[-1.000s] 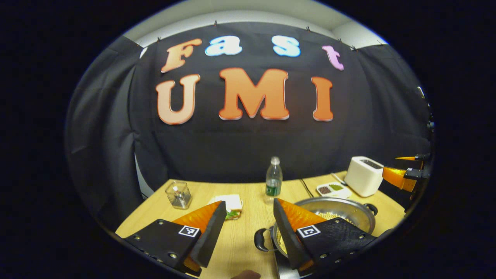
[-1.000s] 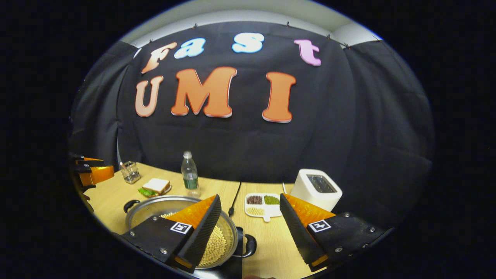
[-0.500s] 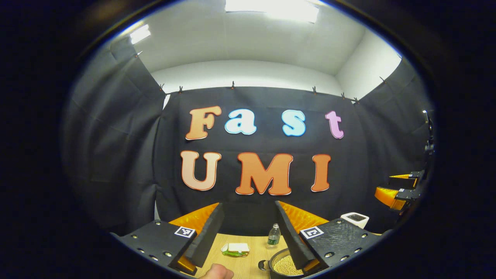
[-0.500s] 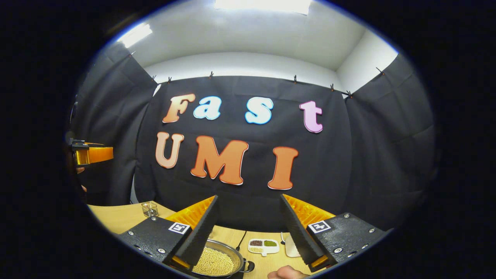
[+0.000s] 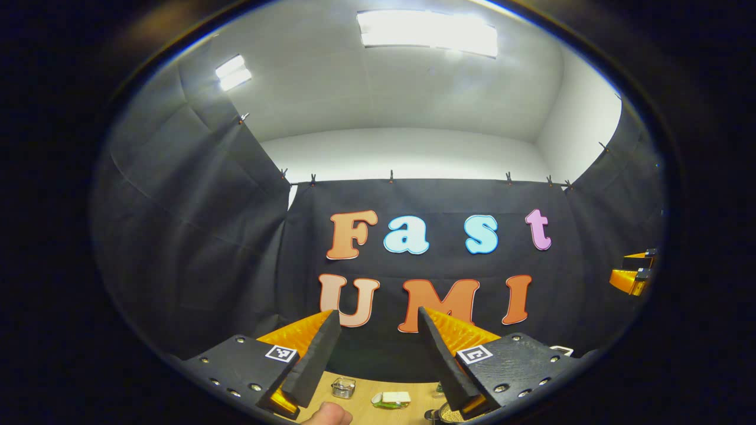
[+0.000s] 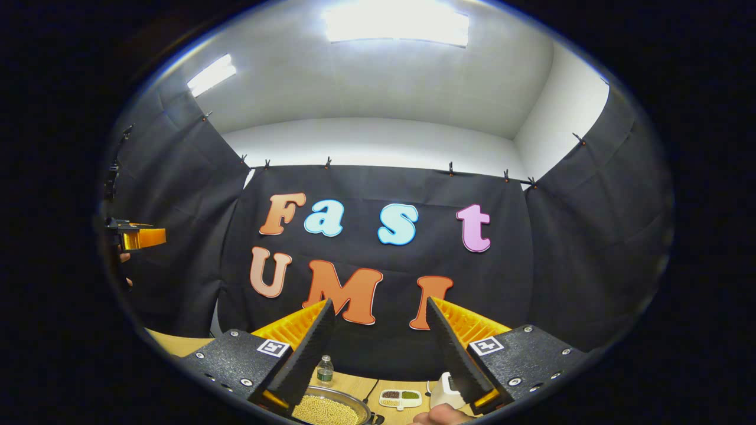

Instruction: First push the handle of the pot to place it horizontally, then grasp the pot with both hands and set it on the induction cooktop.

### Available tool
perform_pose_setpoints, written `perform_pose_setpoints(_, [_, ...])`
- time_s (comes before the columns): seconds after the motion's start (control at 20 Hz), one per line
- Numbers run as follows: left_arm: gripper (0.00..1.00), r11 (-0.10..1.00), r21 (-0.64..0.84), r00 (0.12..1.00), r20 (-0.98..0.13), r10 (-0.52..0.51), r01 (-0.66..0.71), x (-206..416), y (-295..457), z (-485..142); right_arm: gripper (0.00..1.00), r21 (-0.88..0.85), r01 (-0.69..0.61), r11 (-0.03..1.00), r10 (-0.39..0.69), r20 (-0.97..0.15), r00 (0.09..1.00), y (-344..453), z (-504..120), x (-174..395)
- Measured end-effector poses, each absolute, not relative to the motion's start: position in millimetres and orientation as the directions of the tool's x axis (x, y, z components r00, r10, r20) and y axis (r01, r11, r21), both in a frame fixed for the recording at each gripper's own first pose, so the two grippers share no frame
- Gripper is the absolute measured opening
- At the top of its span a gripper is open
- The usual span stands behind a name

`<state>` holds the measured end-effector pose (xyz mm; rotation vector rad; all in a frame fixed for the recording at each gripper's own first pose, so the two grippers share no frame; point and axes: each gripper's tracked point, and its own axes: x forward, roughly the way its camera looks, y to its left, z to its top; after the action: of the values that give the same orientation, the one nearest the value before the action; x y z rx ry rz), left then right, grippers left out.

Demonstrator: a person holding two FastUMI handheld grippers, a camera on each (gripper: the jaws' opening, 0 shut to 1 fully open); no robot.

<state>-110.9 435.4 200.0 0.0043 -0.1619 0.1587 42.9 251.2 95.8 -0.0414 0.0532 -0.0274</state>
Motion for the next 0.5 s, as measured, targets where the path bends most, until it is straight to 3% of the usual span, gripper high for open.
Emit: perform_pose_setpoints(0.5, [0.82, 0.982, 0.066, 0.965, 0.207, 0.160, -0.177, -133, 443, 217, 0.95, -0.034, -0.028, 0.999, 0.028, -0.001, 1.000, 279, 120, 40])
